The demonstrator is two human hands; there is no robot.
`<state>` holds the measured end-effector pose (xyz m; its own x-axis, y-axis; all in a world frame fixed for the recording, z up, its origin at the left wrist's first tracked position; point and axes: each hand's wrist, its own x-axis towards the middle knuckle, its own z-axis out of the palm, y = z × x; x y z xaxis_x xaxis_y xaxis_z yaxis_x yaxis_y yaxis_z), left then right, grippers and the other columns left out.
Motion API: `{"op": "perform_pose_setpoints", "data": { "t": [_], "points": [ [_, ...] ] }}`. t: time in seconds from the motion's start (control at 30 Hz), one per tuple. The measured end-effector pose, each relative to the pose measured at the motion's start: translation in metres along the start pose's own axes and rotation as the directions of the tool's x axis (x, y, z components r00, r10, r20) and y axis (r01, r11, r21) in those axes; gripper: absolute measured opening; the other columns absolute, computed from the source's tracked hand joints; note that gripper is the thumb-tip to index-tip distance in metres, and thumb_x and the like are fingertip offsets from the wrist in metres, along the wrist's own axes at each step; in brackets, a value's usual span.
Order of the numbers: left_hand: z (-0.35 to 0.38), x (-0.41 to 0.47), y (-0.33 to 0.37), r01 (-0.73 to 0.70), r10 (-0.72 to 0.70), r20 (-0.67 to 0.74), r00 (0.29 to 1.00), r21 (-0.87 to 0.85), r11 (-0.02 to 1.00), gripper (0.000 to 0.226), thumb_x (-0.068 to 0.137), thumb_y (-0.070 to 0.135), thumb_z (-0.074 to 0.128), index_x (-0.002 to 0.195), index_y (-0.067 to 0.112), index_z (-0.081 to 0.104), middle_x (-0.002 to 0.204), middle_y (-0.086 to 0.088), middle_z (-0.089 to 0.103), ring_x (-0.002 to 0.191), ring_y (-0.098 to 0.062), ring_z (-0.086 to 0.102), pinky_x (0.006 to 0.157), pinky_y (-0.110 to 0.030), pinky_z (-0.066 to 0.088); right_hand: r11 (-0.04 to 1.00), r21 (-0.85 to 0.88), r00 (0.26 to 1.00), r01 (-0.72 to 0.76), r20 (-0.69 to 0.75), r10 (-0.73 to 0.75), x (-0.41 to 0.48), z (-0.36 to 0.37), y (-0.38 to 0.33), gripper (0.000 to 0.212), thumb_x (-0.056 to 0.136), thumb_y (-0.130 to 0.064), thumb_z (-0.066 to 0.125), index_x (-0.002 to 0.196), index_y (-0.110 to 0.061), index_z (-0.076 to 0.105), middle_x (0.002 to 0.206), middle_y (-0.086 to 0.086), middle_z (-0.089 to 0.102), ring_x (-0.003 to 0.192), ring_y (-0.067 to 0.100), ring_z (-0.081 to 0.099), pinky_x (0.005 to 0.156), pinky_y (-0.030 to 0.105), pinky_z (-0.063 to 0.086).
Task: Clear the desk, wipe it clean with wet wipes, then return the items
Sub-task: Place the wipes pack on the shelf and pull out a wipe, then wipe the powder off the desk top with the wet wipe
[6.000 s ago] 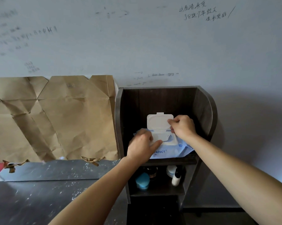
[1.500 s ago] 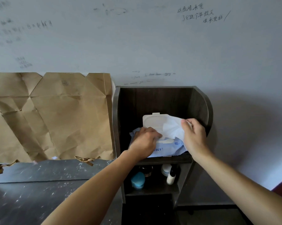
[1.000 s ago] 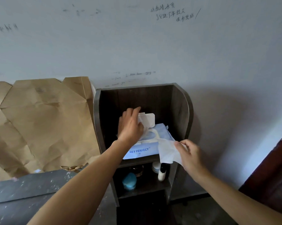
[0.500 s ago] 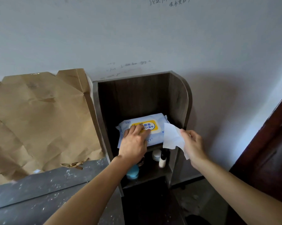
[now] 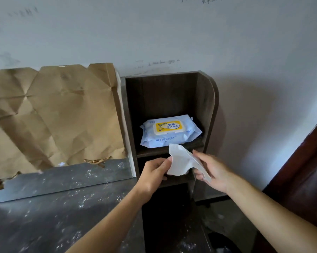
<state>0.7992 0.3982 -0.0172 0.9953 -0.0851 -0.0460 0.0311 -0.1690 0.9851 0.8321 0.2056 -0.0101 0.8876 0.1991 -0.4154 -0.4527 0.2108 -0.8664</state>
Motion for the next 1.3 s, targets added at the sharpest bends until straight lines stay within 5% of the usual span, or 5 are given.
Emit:
{"op": "perform_pose_setpoints", "data": {
  "t": [0.3, 0.8, 1.07, 1.17, 1.3],
  "points": [
    [-0.008, -0.117, -0.037, 0.103, -0.106, -0.331, 0.938, -0.027, 0.994, 0.016, 0.086, 0.006, 0.067, 0.072, -0.002, 0.067, 0.059, -0.007, 0.055, 0.052, -0.009, 0.049, 0.050, -0.018, 0.040, 0.980, -0.199, 0.966, -0.023, 0.248, 0.073, -0.042, 0.027, 0.068, 0.011, 0.071, -0.007, 0.071, 0.081, -0.005, 0.075, 0.087, 0.015, 0.072, 0.081, 0.025, 0.066, 0.076, 0.034, 0.050],
    [-0.125, -0.290, -0.067, 0.336, -0.061, -0.590, 0.805, 0.369, 0.866, 0.026, 0.084, -0.001, 0.051, 0.089, 0.013, 0.073, 0.070, 0.008, 0.065, 0.059, -0.003, 0.057, 0.056, -0.016, 0.044, 0.881, -0.451, 0.841, 0.141, 0.525, 0.134, -0.080, 0.178, 0.167, 0.026, 0.075, 0.008, 0.070, 0.095, -0.007, 0.071, 0.083, 0.005, 0.064, 0.079, 0.012, 0.061, 0.073, 0.018, 0.047],
    [-0.220, -0.354, -0.105, 0.279, -0.365, -0.729, 0.579, -0.243, 0.929, 0.021, 0.095, 0.021, 0.053, 0.085, 0.003, 0.057, 0.084, -0.014, 0.062, 0.067, -0.020, 0.061, 0.063, -0.034, 0.052, 0.682, -0.655, 0.719, 0.325, 0.640, 0.272, -0.107, 0.299, 0.213, 0.010, 0.083, -0.021, 0.070, 0.085, -0.011, 0.074, 0.073, 0.001, 0.068, 0.070, 0.011, 0.060, 0.066, 0.024, 0.049],
    [-0.251, -0.370, -0.114, 0.150, -0.522, -0.581, 0.624, -0.567, 0.810, 0.042, 0.098, 0.043, 0.046, 0.101, 0.005, 0.063, 0.095, -0.017, 0.071, 0.078, -0.030, 0.069, 0.069, -0.039, 0.055, 0.717, -0.625, 0.725, 0.310, 0.643, 0.247, -0.113, 0.339, 0.227, 0.009, 0.082, -0.020, 0.071, 0.083, -0.011, 0.074, 0.079, 0.003, 0.069, 0.075, 0.012, 0.060, 0.069, 0.024, 0.048],
    [-0.282, -0.382, -0.129, 0.120, -0.441, -0.561, 0.701, -0.517, 0.848, 0.045, 0.091, 0.043, 0.058, 0.104, 0.000, 0.065, 0.099, -0.021, 0.070, 0.090, -0.035, 0.068, 0.081, -0.046, 0.055, 0.753, -0.614, 0.770, 0.238, 0.591, 0.239, -0.113, 0.373, 0.247, 0.013, 0.077, -0.018, 0.075, 0.082, -0.006, 0.073, 0.077, 0.007, 0.070, 0.071, 0.015, 0.061, 0.061, 0.023, 0.047]
  ]
}}
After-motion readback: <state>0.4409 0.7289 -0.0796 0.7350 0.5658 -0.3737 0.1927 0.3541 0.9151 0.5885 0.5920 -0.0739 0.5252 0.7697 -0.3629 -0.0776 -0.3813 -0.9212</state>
